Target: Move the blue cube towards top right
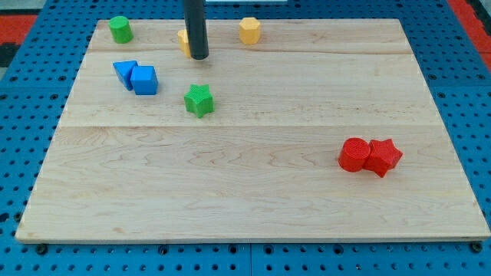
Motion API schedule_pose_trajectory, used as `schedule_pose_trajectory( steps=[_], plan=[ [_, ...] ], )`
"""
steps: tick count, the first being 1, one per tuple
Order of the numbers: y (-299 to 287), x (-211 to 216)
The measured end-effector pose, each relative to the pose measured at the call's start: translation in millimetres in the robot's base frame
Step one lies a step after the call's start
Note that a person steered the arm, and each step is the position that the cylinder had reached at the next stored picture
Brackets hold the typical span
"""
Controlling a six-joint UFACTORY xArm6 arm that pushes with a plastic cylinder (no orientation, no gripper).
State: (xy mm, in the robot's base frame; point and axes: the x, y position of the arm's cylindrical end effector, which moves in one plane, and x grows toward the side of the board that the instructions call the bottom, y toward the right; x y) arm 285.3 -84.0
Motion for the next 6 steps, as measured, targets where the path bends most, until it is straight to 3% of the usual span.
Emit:
schedule_pose_trajectory(
  steps=[2,4,5,6],
  plan=[
    [-71,0],
    [-119,59],
    [-92,90],
    [-44,93]
  ],
)
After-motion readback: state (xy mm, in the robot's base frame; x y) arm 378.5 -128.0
